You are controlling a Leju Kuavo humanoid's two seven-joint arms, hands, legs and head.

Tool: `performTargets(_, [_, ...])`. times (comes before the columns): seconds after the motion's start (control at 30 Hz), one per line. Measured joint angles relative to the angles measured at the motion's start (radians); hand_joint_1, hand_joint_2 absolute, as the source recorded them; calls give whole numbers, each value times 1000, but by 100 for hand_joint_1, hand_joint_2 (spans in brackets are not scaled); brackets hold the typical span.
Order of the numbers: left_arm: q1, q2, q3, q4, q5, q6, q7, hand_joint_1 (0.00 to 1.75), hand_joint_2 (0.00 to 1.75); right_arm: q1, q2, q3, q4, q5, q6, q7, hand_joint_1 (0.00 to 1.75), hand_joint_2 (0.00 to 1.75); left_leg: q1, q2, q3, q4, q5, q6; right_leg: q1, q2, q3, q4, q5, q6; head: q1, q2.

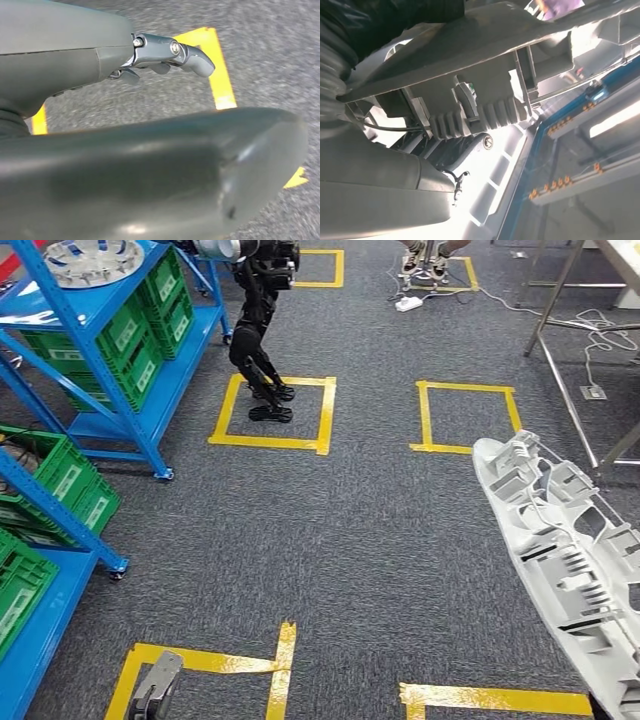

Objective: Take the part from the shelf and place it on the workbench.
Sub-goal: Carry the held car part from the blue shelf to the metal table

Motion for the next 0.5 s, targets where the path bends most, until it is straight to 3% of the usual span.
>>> performTargets(0.07, [0, 2, 0, 0, 0, 0, -1, 0, 0, -1, 0, 0, -1, 2, 0, 0, 175, 175, 0, -24, 16, -44, 3, 3, -4, 24, -11, 3, 3, 12, 0, 0])
performTargets(0.13, [-2, 2, 0, 0, 0, 1, 0, 0, 0, 1, 1, 0, -1, 5, 0, 0, 175, 175, -2, -4, 20, -55, 6, 9, -10, 37, -23, 4, 6, 25, 0, 0])
performTargets(0.2, [-5, 1, 0, 0, 0, 1, 0, 0, 0, 2, 1, 1, -4, 7, 0, 0, 175, 175, 0, 21, 24, -65, 11, 21, -8, -12, -48, 43, -19, 34, 3, 0])
performTargets(0.27, [-3, 2, 0, 0, 0, 1, 1, 0, 0, -1, 1, 2, -6, 8, 0, 0, 175, 175, -1, 50, 26, -70, 12, 28, -8, -77, -103, 153, -79, 43, 5, 0])
performTargets(0.33, [1, 3, 0, 0, -1, 1, 2, 0, 0, -1, 1, 2, -7, 12, 0, -1, 175, 175, -3, 80, 26, -69, 10, 29, -12, -95, -157, 261, -119, 52, 5, 0])
performTargets(0.37, [1, 3, 1, 0, -1, 2, 3, 0, 0, 1, 1, 2, -8, 14, 0, 0, 175, 175, -3, 94, 27, -69, 8, 28, -15, -98, -162, 271, -114, 55, 5, 0])
performTargets(0.4, [1, 3, 1, 0, -1, 3, 3, 0, 0, 3, 1, 1, -9, 16, 0, 0, 175, 175, -3, 108, 29, -69, 7, 26, -16, -103, -147, 243, -91, 57, 5, 0])
performTargets(0.43, [1, 2, 1, 0, -1, 4, 3, 0, 0, 5, 1, 1, -12, 17, 0, 0, 175, 175, -2, 120, 32, -69, 4, 23, -18, -115, -113, 181, -58, 57, 5, 0])
performTargets(0.5, [1, 2, 1, 0, -2, 6, 3, 0, 0, 5, 1, 1, -20, 19, 0, 0, 175, 175, -6, 141, 39, -68, -3, 14, -15, -164, -39, 51, -13, 52, 4, 0])
